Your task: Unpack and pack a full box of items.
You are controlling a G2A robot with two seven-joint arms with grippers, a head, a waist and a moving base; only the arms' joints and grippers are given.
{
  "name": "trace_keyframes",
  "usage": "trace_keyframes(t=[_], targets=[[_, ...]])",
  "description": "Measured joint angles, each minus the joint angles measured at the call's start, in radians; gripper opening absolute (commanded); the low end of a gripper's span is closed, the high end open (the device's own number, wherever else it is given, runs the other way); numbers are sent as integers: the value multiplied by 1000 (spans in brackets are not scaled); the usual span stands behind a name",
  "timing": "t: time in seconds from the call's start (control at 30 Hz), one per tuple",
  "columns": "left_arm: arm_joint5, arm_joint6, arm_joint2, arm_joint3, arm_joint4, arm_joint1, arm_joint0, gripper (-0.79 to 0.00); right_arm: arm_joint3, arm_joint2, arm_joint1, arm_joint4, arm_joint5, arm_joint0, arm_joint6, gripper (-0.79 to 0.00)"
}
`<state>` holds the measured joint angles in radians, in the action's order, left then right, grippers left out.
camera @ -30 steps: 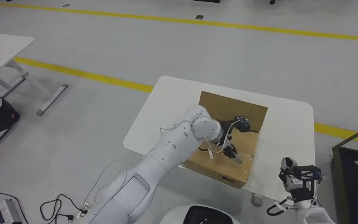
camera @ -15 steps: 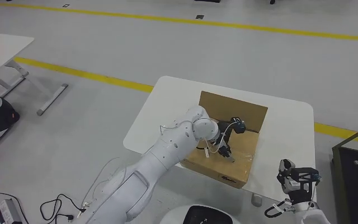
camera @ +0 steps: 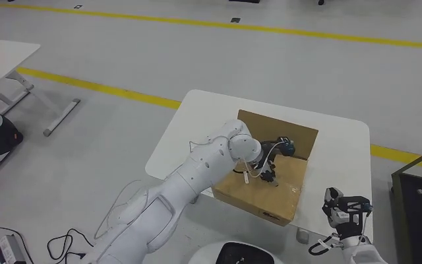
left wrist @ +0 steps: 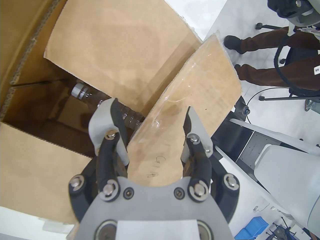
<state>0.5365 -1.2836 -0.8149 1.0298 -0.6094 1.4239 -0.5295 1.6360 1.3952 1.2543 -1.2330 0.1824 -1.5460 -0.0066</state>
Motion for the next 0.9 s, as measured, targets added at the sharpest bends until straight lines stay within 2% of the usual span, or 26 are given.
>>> trace_keyframes(t=[0.4, 0.47, 0.5, 0.9], targets=[[-10, -10, 34, 82, 72, -55, 19, -785, -26, -32, 5, 19, 12, 43, 3, -785], [-10, -10, 37, 92, 82, -63, 19, -533, -31, -36, 6, 20, 12, 49, 3, -785], [-11, -11, 39, 96, 87, -66, 20, 0, -31, -37, 6, 20, 12, 51, 3, -785], [-2, -2, 127, 99, 192, -96, 66, 0, -26, -28, 3, 16, 23, 44, 10, -785]])
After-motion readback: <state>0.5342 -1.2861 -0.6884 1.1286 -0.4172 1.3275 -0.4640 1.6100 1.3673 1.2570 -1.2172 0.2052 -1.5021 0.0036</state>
